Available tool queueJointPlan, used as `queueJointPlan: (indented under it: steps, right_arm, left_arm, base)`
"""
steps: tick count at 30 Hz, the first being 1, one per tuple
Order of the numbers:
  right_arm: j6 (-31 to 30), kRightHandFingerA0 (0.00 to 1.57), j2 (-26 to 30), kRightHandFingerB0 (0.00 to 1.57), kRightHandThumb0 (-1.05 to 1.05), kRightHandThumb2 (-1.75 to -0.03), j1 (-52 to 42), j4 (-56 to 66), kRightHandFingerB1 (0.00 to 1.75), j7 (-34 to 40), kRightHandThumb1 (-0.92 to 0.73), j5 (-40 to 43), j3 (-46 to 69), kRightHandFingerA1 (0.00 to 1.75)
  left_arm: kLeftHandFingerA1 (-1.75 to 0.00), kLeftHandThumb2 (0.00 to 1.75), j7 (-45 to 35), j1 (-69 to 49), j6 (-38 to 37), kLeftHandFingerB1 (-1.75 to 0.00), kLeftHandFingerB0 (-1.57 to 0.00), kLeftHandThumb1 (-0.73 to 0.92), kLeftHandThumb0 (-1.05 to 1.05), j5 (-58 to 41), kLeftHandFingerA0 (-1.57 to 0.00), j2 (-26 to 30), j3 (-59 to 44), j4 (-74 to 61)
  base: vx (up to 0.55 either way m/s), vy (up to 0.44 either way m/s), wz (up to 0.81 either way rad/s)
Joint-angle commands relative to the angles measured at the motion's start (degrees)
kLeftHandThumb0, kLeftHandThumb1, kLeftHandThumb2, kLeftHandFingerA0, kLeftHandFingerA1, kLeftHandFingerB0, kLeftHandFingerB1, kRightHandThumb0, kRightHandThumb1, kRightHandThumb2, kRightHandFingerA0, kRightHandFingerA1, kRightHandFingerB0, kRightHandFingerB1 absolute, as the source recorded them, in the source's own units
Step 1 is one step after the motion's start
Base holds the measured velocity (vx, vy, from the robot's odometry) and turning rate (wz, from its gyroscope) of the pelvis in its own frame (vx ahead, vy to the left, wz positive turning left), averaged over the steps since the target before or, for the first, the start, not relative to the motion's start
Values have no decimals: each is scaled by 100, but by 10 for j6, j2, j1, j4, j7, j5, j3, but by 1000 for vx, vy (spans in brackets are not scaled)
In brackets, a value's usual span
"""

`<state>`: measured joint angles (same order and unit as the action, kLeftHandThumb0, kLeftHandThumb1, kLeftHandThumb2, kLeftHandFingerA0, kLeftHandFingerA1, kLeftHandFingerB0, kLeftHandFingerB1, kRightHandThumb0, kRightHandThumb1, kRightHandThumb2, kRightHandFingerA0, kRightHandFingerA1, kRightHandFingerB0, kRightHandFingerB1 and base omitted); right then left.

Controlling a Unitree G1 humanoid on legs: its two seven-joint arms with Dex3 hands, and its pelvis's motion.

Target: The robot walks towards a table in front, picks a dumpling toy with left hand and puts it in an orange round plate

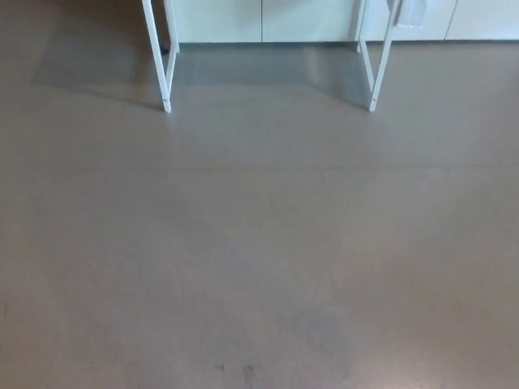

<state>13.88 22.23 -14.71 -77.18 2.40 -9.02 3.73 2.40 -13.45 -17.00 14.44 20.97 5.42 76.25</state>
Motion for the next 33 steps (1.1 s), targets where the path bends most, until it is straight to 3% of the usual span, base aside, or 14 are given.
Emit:
queueJointPlan:
  steps: [1, 2, 5, 6, 7, 8, 9, 10, 12, 19, 21, 24, 25, 33]
  right_arm:
    - [0, 70, 2, 36, -52, -81, 9, -3, 45, 4, -57, -4, 1, 56]
    - [1, 72, 2, 39, -43, -61, 10, -4, 33, 3, -67, -4, 1, 43]
    - [8, 66, 1, 35, -52, -83, 8, -2, 45, 1, -57, 2, 6, 56]
    - [6, 68, 1, 34, -53, -82, 10, -2, 45, 3, -57, 0, 5, 56]
    - [5, 68, 1, 34, -53, -82, 11, -2, 45, 4, -57, 0, 5, 56]
    - [5, 64, 1, 32, -51, -82, 12, -1, 44, 5, -57, -1, 5, 55]
    - [5, 64, 1, 32, -51, -82, 12, -1, 44, 5, -57, -1, 4, 55]
    - [7, 72, 1, 41, -42, -61, 12, -1, 33, 5, -68, -2, 4, 42]
    - [10, 71, 1, 42, -42, -61, 13, 0, 34, 6, -69, -2, 3, 42]
    - [13, 67, 1, 36, -49, -83, 18, 2, 46, 12, -58, -8, -3, 57]
    - [18, 74, 1, 42, -42, -61, 17, 3, 34, 14, -67, -8, -4, 45]
    - [17, 67, 1, 38, -48, -83, 21, 3, 46, 14, -57, -7, -4, 58]
    - [16, 73, 0, 43, -42, -62, 22, 3, 34, 14, -67, -6, -3, 43]
    - [15, 74, 1, 43, -41, -61, 23, 0, 34, 19, -67, -12, -8, 45]
  left_arm:
    - [-89, 60, 5, 7, -15, -29, -21, 69, -34, -6, -62, 8, -11, -5]
    - [-84, 95, 8, 8, -15, -47, -7, 50, -29, -3, -65, 9, -9, -6]
    - [-88, 62, 6, 10, -13, -30, -21, 71, -35, 0, -55, 10, -8, -6]
    - [-81, 97, 9, 14, -8, -47, -6, 50, -27, 5, -59, 9, -5, -4]
    - [-81, 97, 11, 15, -7, -47, -6, 50, -27, 6, -59, 9, -4, -4]
    - [-89, 60, 11, 16, -7, -29, -20, 69, -34, 6, -53, 9, -4, -3]
    - [-89, 60, 10, 16, -8, -29, -20, 69, -34, 5, -53, 9, -5, -3]
    - [-85, 95, 8, 16, -9, -46, -5, 50, -27, 1, -63, 8, -8, -4]
    - [-100, 60, 6, 17, -11, -28, -18, 70, -34, -2, -51, 8, -11, -6]
    - [-98, 61, 16, 21, -13, -29, -22, 68, -34, -1, -62, 5, -15, -4]
    - [-101, 61, 13, 22, -14, -29, -21, 69, -33, -4, -62, 4, -19, -4]
    - [-96, 61, 18, 25, -15, -30, -22, 69, -35, 3, -60, 5, -16, -5]
    - [-98, 61, 21, 25, -15, -30, -22, 68, -34, 5, -61, 5, -15, -6]
    - [-108, 61, 17, 22, -27, -29, -21, 68, -32, 6, -60, 7, -14, -8]
  base:
    - [238, 367, -48]
    - [280, 307, -37]
    - [173, 487, -8]
    - [179, 212, -7]
    - [185, 163, 0]
    - [183, 101, 5]
    - [190, 85, 2]
    - [223, 34, 6]
    - [209, -3, 12]
    - [274, -231, 25]
    - [292, -438, 58]
    - [273, -147, 12]
    - [319, -92, 3]
    - [346, 54, -19]
